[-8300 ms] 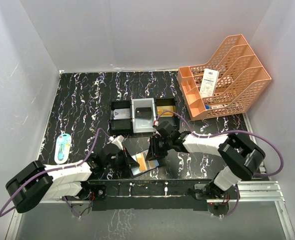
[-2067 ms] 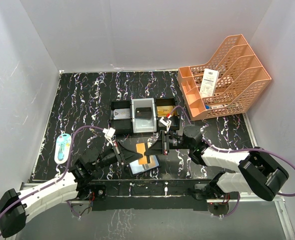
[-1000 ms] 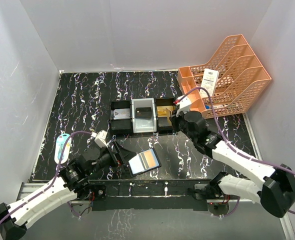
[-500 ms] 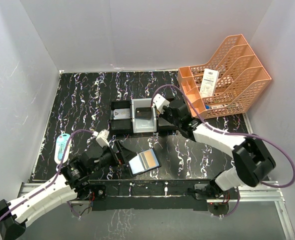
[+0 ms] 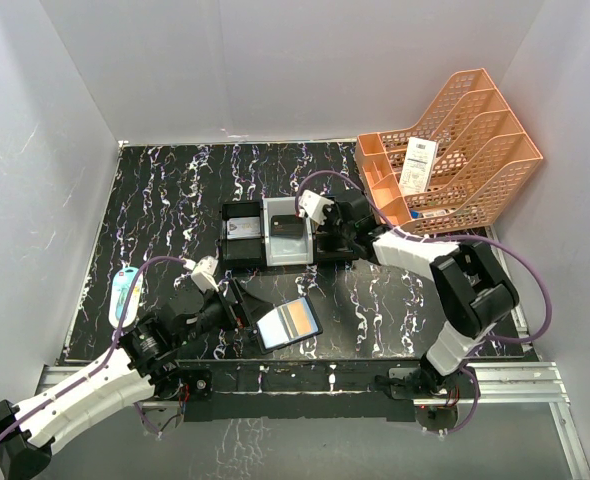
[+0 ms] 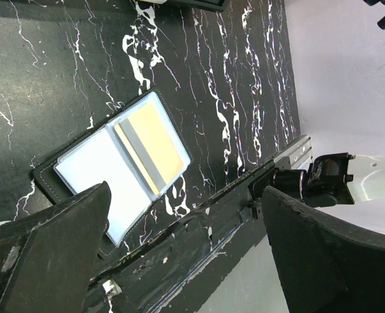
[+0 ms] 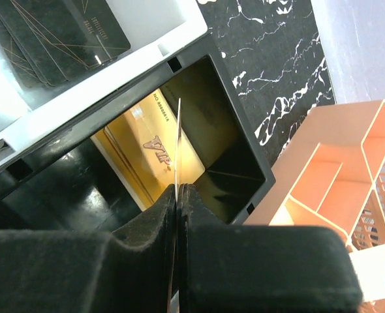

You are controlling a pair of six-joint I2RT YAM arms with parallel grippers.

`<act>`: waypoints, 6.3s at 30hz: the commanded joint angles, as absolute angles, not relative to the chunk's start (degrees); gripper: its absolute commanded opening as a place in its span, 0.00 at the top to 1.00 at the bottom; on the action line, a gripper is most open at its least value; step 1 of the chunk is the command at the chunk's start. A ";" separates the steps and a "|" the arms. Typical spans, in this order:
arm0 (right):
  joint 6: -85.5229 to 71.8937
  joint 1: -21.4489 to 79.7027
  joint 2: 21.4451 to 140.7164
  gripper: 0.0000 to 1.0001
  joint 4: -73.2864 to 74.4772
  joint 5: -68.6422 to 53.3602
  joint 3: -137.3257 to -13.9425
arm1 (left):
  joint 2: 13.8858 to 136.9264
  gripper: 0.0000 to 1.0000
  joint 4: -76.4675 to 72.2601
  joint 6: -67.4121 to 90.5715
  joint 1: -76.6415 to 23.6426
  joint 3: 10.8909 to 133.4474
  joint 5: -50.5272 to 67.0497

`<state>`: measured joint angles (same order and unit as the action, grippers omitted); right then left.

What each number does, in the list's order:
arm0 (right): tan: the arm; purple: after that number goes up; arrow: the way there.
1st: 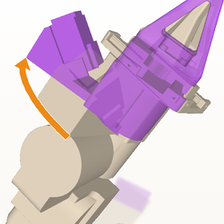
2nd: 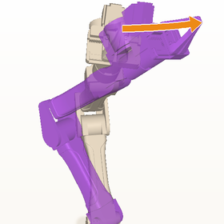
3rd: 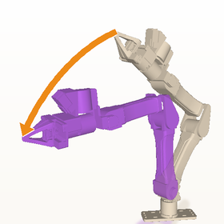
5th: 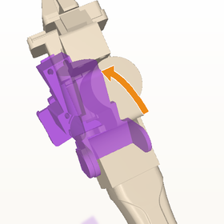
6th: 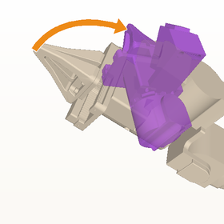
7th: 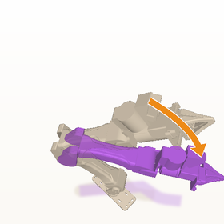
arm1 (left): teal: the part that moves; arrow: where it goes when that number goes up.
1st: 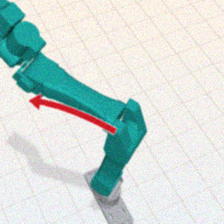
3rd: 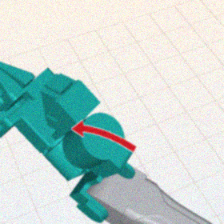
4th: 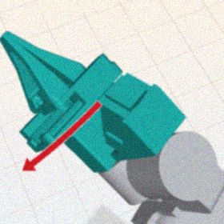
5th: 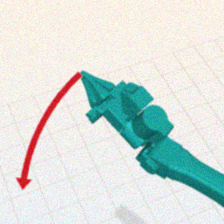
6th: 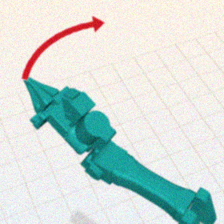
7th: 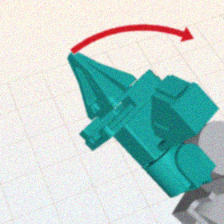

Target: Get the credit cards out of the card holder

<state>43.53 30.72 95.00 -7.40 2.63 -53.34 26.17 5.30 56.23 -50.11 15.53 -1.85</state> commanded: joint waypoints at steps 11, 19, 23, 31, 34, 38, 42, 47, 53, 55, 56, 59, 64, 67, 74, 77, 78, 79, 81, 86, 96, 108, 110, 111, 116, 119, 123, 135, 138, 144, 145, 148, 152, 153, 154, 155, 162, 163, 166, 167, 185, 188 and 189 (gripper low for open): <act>51.30 29.04 104.50 1.00 -15.47 0.69 -60.37 | 26.67 0.01 5.78 53.24 -50.30 17.77 -3.53; 52.29 29.00 106.59 0.94 -7.80 0.50 -62.59 | 27.41 0.01 5.62 52.99 -50.27 17.76 -3.57; 52.61 28.93 106.08 0.90 -3.61 -0.66 -63.73 | 27.09 0.01 5.44 53.17 -50.31 17.58 -3.65; 53.50 28.74 106.54 0.80 -0.33 -2.20 -64.81 | 27.20 0.01 4.32 53.53 -50.28 17.04 -3.01; 53.54 28.65 106.64 0.76 -0.01 -2.17 -65.22 | 27.46 0.01 4.01 53.50 -50.32 17.02 -2.70; 52.32 28.56 107.53 0.74 0.77 0.06 -66.89 | 27.68 0.01 3.48 53.59 -50.27 16.80 -1.97; 51.59 28.30 107.88 0.72 1.23 1.10 -67.54 | 27.82 0.01 3.64 53.61 -50.33 16.86 -1.76; 51.56 28.30 107.96 0.72 1.89 1.55 -67.56 | 28.01 0.01 3.63 53.61 -50.27 16.64 -1.72; 51.09 28.30 107.52 0.56 3.25 0.56 -67.21 | 29.05 0.01 2.11 53.88 -50.28 16.24 -0.70; 50.72 28.30 107.21 0.54 3.47 0.13 -67.27 | 29.54 0.01 1.75 53.85 -50.31 16.34 -0.49; 50.53 28.26 107.04 0.54 3.17 0.16 -67.20 | 29.72 0.01 1.68 53.87 -50.28 16.41 -0.45; 49.83 28.22 106.38 0.53 2.09 -0.07 -67.06 | 30.50 0.01 2.28 53.81 -50.35 16.78 -0.50; 47.52 28.21 103.64 0.52 -0.80 -0.67 -67.06 | 31.67 0.01 2.51 53.61 -50.28 17.31 0.06; 44.27 28.21 99.43 0.51 -3.30 -1.97 -66.39 | 31.73 0.01 1.80 53.96 -50.29 17.35 0.61; 27.45 28.19 85.51 0.38 -6.22 -3.36 -62.13 | 31.50 0.03 1.41 56.70 -50.30 17.11 1.82; 15.55 28.21 79.50 0.21 -6.25 -1.88 -58.56 | 30.85 0.02 2.15 57.80 -50.34 16.73 1.64; 11.25 28.21 77.60 0.14 -6.09 -1.36 -57.23 | 30.41 0.01 2.31 58.16 -50.29 16.58 1.44; 6.99 28.21 75.64 0.07 -5.24 -1.28 -56.04 | 30.04 0.01 2.37 58.55 -50.30 16.44 1.27; 0.84 28.18 72.50 0.02 -2.79 -1.89 -53.91 | 29.37 0.02 1.93 59.09 -50.29 15.86 1.34; -22.39 28.21 64.85 0.02 -1.75 1.82 -46.84 | 29.66 0.03 -0.06 60.39 -50.31 14.28 2.41; -42.65 28.21 57.11 0.02 -13.88 -21.72 -28.59 | 41.46 0.06 -7.11 61.46 -50.45 16.28 8.34; -37.75 28.65 65.87 0.15 -0.74 -31.46 -32.77 | 54.71 0.07 -4.43 62.53 -57.32 21.91 -1.22; -38.84 29.29 66.15 0.20 -1.55 -31.44 -31.85 | 56.79 0.07 -2.77 63.47 -57.77 22.52 -2.76; -39.22 29.73 66.47 0.22 -1.66 -31.20 -31.67 | 57.89 0.08 -1.97 63.79 -57.94 22.84 -3.14; -39.19 32.58 69.63 0.36 0.02 -29.38 -33.03 | 62.76 0.12 3.57 64.19 -58.79 24.53 -5.81; -39.12 34.47 71.96 0.43 0.88 -28.73 -34.05 | 63.92 0.15 8.54 64.20 -59.10 25.71 -8.32; -38.92 37.46 74.88 0.49 1.71 -26.97 -35.45 | 62.61 0.21 11.06 64.83 -59.39 25.23 -10.14; -39.66 45.54 81.29 0.58 4.57 -19.57 -40.20 | 55.50 0.30 11.23 65.57 -59.37 22.26 -11.30; -40.31 46.16 82.41 0.61 4.66 -18.38 -40.34 | 56.35 0.30 10.59 65.48 -59.34 21.63 -10.76; -40.62 46.66 83.82 0.64 4.83 -18.09 -40.53 | 60.73 0.41 11.42 65.38 -59.37 23.06 -10.61; -40.68 46.75 83.97 0.65 4.90 -18.15 -40.56 | 61.19 0.43 12.06 65.39 -59.33 23.40 -10.85; -40.65 46.84 83.96 0.65 5.13 -18.04 -40.81 | 61.64 0.49 12.48 65.29 -59.37 23.62 -10.93; -40.62 47.17 83.65 0.65 6.71 -16.68 -41.66 | 60.80 0.53 12.00 65.28 -59.34 23.14 -10.87; -40.48 47.25 83.47 0.65 7.21 -16.36 -41.92 | 60.40 0.53 12.27 65.42 -59.34 23.10 -11.04; -40.39 47.35 83.23 0.65 7.61 -16.13 -42.14 | 60.08 0.52 12.67 65.53 -59.35 23.13 -11.19; -40.28 47.37 83.05 0.65 7.91 -16.01 -42.32 | 59.72 0.49 13.15 65.64 -59.33 23.26 -11.52; -40.29 47.70 83.09 0.65 7.65 -18.16 -42.67 | 55.98 0.36 16.41 66.48 -59.33 23.54 -13.49; -40.39 47.80 83.25 0.65 7.46 -18.39 -42.59 | 55.69 0.35 16.37 66.53 -59.37 23.28 -13.54; -40.70 48.12 83.93 0.65 6.98 -18.45 -42.25 | 55.62 0.34 16.02 66.47 -59.37 22.64 -13.39; -40.77 48.15 84.13 0.65 6.70 -18.43 -42.07 | 55.90 0.34 15.93 66.44 -59.33 22.67 -13.34; -41.20 48.67 87.60 0.69 7.49 -16.47 -41.57 | 61.17 0.61 13.21 65.05 -59.33 23.09 -11.73; -41.63 48.71 87.35 0.68 5.98 -18.40 -41.57 | 61.32 0.63 12.88 64.87 -59.35 23.06 -11.66; -42.07 48.76 87.12 0.68 5.19 -19.12 -41.51 | 61.39 0.64 12.76 64.86 -59.33 23.11 -11.62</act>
<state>-41.15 48.29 86.65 7.99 -18.31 -40.38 59.53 14.26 64.60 -59.09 23.64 -12.08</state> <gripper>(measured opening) 0.316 0.380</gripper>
